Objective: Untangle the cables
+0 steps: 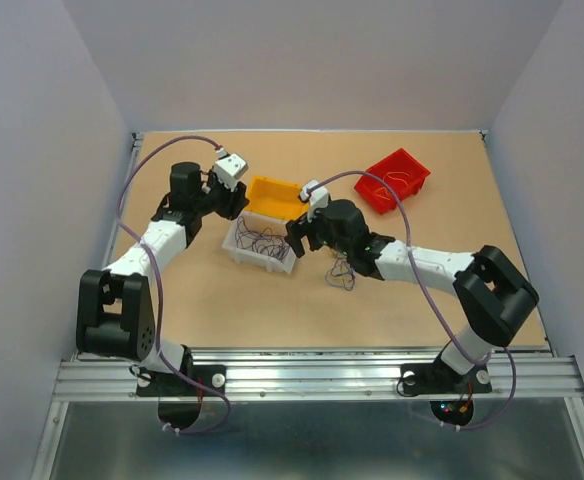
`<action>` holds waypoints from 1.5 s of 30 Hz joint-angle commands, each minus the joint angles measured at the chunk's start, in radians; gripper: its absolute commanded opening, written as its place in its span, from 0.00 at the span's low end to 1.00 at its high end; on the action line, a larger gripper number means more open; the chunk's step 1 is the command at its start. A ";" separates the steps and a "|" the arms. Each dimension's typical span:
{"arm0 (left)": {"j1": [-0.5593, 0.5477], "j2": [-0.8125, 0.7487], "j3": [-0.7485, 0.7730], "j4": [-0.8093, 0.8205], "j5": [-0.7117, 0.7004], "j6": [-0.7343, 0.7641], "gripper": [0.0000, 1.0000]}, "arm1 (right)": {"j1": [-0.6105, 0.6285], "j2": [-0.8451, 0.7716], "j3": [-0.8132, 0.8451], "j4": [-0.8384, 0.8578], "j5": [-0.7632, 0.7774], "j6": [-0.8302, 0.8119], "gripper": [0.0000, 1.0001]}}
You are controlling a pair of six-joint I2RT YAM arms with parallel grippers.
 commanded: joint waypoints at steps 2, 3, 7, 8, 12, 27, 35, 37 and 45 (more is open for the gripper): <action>0.002 -0.182 -0.118 0.187 -0.009 -0.010 0.66 | -0.069 -0.088 -0.061 -0.085 0.150 0.101 0.86; 0.002 -0.238 -0.146 0.248 -0.025 -0.018 0.70 | -0.089 -0.092 -0.071 -0.087 0.126 0.111 0.85; 0.002 -0.337 -0.238 0.335 -0.065 -0.031 0.84 | -0.162 -0.057 -0.057 -0.135 0.067 0.121 0.75; 0.002 -0.350 -0.249 0.345 -0.068 -0.030 0.84 | -0.162 -0.039 -0.045 -0.152 0.069 0.115 0.73; 0.004 -0.494 -0.403 0.556 -0.244 -0.073 0.96 | -0.162 0.064 0.026 -0.211 0.052 0.095 0.71; -0.010 -0.645 -0.533 0.714 0.024 -0.094 0.99 | -0.160 -0.135 -0.072 -0.122 -0.104 0.090 0.04; -0.349 -0.529 -0.387 0.640 0.044 -0.045 0.99 | -0.156 -0.451 -0.222 -0.057 -0.357 0.148 0.04; -0.442 -0.472 -0.343 0.629 0.027 -0.042 0.99 | -0.151 -0.515 -0.239 -0.057 -0.367 0.153 0.04; -0.472 -0.352 -0.224 0.693 0.036 -0.163 0.99 | -0.149 -0.612 -0.296 -0.068 -0.448 0.142 0.05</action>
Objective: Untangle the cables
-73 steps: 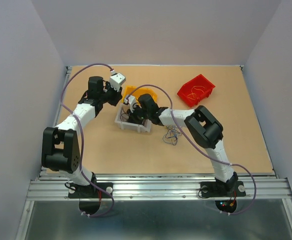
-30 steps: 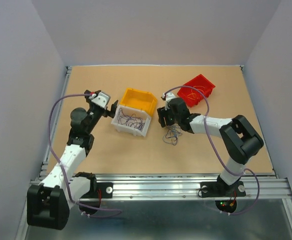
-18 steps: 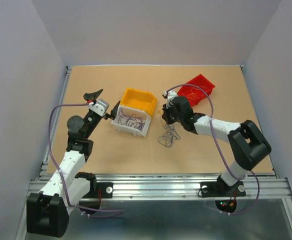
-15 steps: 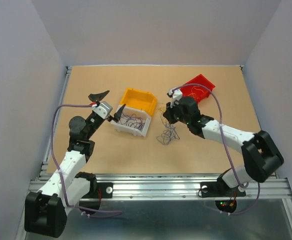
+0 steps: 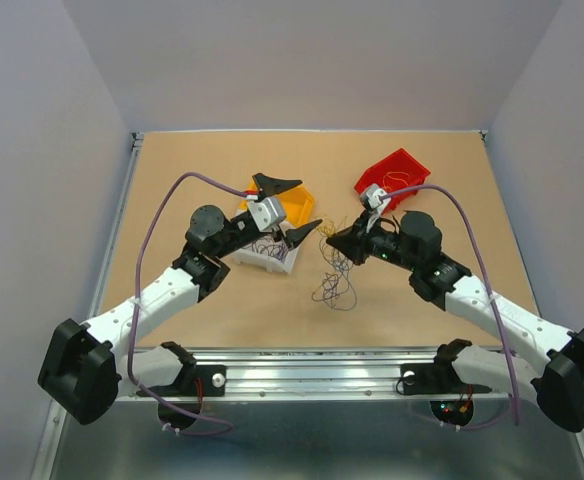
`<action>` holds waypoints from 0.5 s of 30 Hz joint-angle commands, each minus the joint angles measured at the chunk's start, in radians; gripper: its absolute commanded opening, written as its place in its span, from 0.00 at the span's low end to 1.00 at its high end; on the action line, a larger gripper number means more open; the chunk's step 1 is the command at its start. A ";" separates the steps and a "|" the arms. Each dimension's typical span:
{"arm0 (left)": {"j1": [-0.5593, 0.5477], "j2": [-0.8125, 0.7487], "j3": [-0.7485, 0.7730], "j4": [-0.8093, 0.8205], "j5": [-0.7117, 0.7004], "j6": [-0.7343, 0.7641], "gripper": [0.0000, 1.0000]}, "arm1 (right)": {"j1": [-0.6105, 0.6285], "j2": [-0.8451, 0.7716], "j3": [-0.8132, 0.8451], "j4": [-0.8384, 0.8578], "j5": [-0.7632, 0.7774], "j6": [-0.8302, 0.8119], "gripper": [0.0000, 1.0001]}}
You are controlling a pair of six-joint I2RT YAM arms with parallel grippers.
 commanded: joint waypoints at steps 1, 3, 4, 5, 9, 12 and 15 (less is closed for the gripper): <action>0.001 0.005 -0.002 0.120 0.032 -0.046 0.99 | 0.006 -0.034 -0.022 0.026 -0.079 -0.005 0.05; 0.000 0.016 -0.035 0.129 0.050 -0.029 0.98 | 0.006 -0.042 -0.023 0.017 -0.110 -0.014 0.06; 0.000 0.031 -0.036 0.112 0.052 -0.018 0.96 | 0.007 -0.045 -0.025 0.015 -0.117 -0.017 0.06; 0.000 0.038 -0.030 0.100 0.052 -0.017 0.95 | 0.006 -0.050 -0.026 0.015 -0.126 -0.019 0.06; 0.000 0.054 -0.023 0.058 0.110 -0.021 0.90 | 0.006 -0.070 -0.034 0.017 -0.133 -0.020 0.06; 0.001 0.058 -0.019 0.032 0.112 -0.012 0.78 | 0.006 -0.077 -0.040 0.017 -0.139 -0.024 0.06; 0.000 0.068 -0.007 -0.006 0.124 0.008 0.48 | 0.006 -0.080 -0.040 0.018 -0.142 -0.027 0.06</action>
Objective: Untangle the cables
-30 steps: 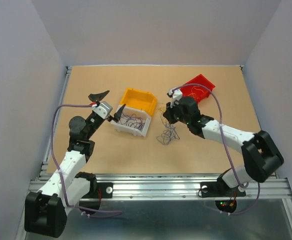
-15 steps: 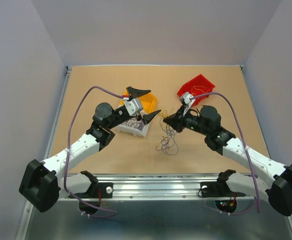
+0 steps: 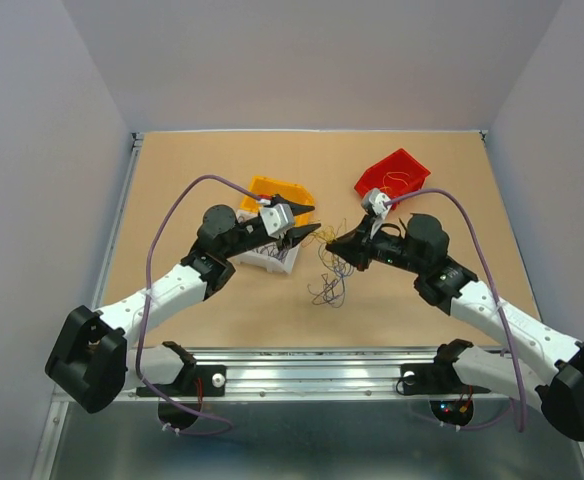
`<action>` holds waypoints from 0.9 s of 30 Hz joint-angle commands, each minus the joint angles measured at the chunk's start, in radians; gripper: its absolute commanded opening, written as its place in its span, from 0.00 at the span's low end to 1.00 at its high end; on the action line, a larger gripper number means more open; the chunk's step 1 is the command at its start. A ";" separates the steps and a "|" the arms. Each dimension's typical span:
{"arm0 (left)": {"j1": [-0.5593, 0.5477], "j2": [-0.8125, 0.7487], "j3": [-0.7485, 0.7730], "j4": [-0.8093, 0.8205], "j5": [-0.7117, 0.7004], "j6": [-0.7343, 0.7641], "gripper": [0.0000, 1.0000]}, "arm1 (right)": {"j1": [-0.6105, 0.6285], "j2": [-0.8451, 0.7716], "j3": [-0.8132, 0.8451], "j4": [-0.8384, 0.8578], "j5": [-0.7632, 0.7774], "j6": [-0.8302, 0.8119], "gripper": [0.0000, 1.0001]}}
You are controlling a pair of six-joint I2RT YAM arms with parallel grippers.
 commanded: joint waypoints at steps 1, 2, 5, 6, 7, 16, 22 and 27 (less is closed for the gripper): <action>0.000 -0.001 0.028 -0.016 0.059 0.025 0.27 | 0.007 -0.021 -0.026 0.030 -0.030 -0.014 0.06; 0.000 -0.001 0.033 -0.027 0.073 0.031 0.16 | 0.007 -0.020 -0.024 0.030 -0.030 -0.016 0.06; -0.002 -0.014 0.050 -0.076 0.072 0.051 0.00 | 0.006 -0.011 -0.026 0.031 -0.030 -0.025 0.11; -0.002 -0.039 0.047 -0.080 0.030 0.054 0.00 | 0.006 0.000 -0.029 0.030 -0.030 -0.031 0.25; 0.000 -0.054 0.038 -0.079 0.006 0.059 0.00 | 0.006 0.008 -0.030 0.033 -0.025 -0.043 0.36; -0.002 -0.216 0.080 -0.064 -0.007 -0.013 0.00 | 0.015 0.238 0.080 -0.084 0.001 -0.053 0.64; -0.005 -0.160 0.225 -0.126 0.076 -0.065 0.00 | 0.018 0.189 0.030 0.066 -0.006 -0.042 0.78; -0.004 -0.136 0.278 -0.131 0.032 -0.045 0.00 | 0.020 0.094 -0.064 0.254 -0.027 -0.018 0.82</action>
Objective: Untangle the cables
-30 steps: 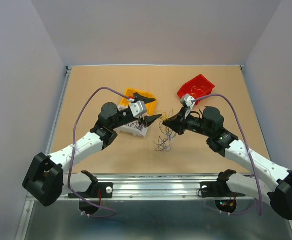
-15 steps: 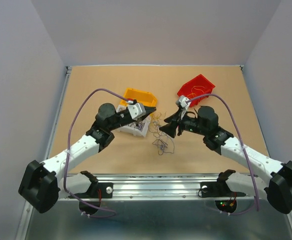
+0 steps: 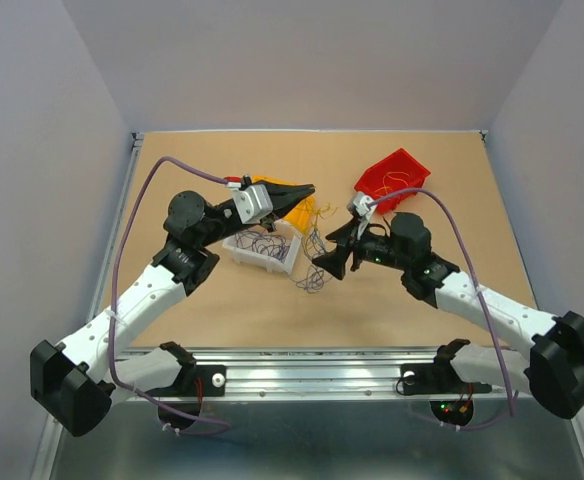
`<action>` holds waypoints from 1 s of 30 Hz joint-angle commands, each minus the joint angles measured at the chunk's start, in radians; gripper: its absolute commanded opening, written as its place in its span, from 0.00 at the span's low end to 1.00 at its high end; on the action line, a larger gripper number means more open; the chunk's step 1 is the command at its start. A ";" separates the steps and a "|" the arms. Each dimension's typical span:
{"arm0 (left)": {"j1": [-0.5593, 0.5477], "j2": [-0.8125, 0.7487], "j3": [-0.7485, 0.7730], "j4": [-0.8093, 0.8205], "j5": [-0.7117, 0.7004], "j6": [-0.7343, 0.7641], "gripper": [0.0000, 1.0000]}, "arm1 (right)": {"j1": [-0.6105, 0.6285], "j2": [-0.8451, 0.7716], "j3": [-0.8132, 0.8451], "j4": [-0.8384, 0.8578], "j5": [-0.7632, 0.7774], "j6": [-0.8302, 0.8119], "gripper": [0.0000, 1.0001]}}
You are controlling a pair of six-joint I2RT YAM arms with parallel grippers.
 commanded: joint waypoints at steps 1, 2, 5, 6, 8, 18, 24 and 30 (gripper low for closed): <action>-0.003 0.021 0.059 0.011 0.006 -0.019 0.00 | 0.010 -0.092 -0.074 0.239 0.000 0.023 0.82; -0.005 0.024 0.064 0.011 0.016 -0.031 0.00 | 0.012 -0.100 -0.091 0.309 0.010 0.032 0.82; -0.009 0.038 0.064 0.011 0.047 -0.059 0.00 | 0.010 -0.106 -0.132 0.431 -0.009 0.058 0.81; -0.011 0.044 0.067 0.011 0.050 -0.062 0.00 | 0.010 -0.083 -0.118 0.437 -0.022 0.058 0.78; -0.011 0.043 0.079 0.009 0.044 -0.069 0.00 | 0.010 -0.046 -0.103 0.435 -0.083 0.060 0.75; -0.012 0.027 0.401 -0.144 -0.050 -0.102 0.00 | 0.015 0.179 0.024 0.391 -0.199 0.060 0.16; -0.012 0.092 0.804 -0.363 -0.163 -0.080 0.00 | 0.016 0.124 0.004 0.324 -0.207 0.026 0.05; -0.011 0.029 0.805 -0.333 -0.208 -0.112 0.00 | 0.015 -0.001 -0.043 0.239 -0.188 0.012 0.03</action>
